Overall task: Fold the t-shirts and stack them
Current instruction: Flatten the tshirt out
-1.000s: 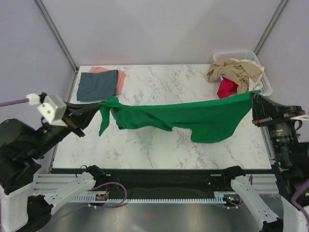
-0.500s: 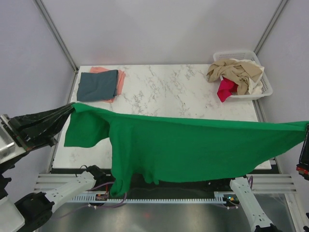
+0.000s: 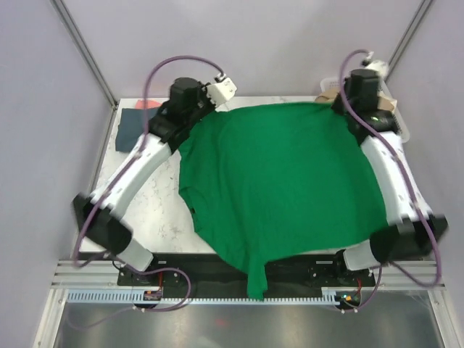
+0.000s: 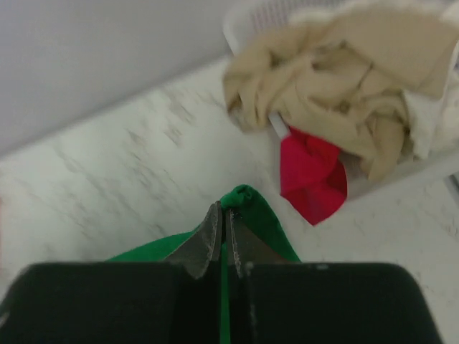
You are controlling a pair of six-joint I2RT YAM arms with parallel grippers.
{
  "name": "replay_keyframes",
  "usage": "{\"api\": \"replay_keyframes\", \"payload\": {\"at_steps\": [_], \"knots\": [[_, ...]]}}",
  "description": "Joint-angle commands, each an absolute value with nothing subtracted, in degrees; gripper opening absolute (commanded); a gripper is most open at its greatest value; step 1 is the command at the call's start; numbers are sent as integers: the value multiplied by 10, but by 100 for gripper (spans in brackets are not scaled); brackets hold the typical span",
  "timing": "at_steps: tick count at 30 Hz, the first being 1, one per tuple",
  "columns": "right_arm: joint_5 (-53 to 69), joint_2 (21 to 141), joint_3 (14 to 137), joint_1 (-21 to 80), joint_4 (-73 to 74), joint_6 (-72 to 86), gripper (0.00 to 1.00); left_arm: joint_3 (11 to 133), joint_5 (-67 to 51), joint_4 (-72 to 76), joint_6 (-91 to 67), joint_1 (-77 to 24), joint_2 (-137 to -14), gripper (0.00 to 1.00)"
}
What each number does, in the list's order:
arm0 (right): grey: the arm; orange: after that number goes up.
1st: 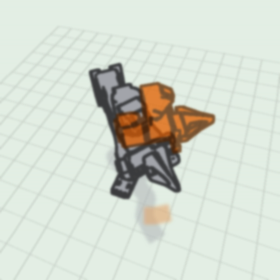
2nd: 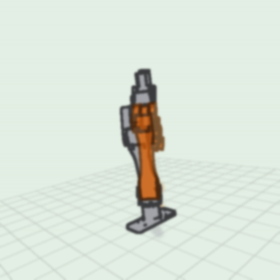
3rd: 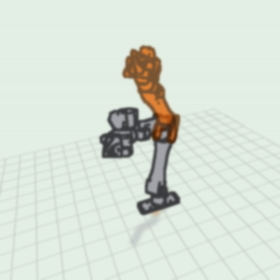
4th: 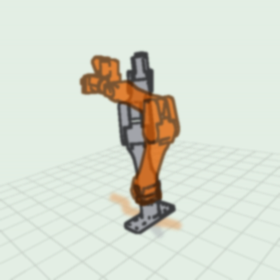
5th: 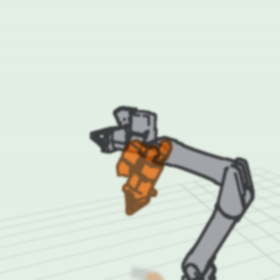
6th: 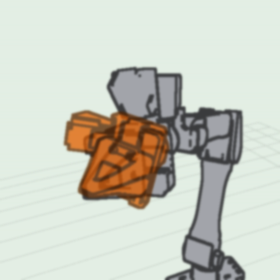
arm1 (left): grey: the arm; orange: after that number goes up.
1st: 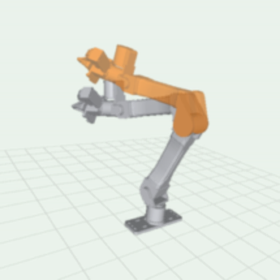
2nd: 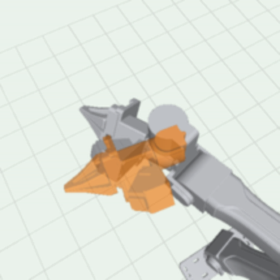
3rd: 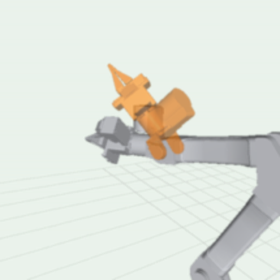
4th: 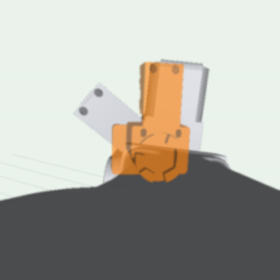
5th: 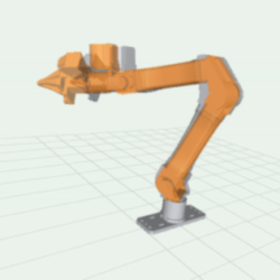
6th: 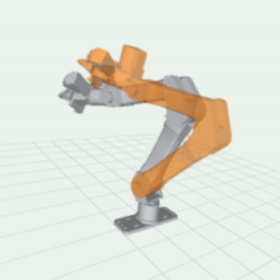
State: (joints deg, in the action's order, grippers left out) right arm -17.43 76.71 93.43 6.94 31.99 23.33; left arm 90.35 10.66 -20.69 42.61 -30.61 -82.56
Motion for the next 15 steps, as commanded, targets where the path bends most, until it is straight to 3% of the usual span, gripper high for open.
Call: {"api": "replay_keyframes", "payload": {"at_steps": [1, 2, 3, 4, 6, 7, 12, 15], "knots": [[-199, 854, 904, 69, 339, 243, 6, 978, 164, -155, 435, -229, -965, 14], [-197, 898, 910, 69, 345, 242, 19, 1013, 176, -165, 409, -218, -1057, 63], [-197, 915, 917, 69, 355, 243, 51, 1049, 180, -191, 377, -212, -1093, 84], [-198, 926, 919, 69, 369, 243, 63, 1119, 186, -214, 320, -211, -1129, 95], [-207, 919, 905, 70, 360, 244, 78, 1165, 187, -255, 285, -218, -1183, 100], [-206, 905, 883, 70, 351, 243, 80, 1174, 192, -257, 272, -229, -1187, 100], [-194, 829, 834, 76, 338, 245, 86, 1153, 173, -311, 183, -241, -1141, 100], [-172, 785, 777, 96, 315, 262, 86, 1079, 127, -353, 99, -241, -1088, 100]]}}
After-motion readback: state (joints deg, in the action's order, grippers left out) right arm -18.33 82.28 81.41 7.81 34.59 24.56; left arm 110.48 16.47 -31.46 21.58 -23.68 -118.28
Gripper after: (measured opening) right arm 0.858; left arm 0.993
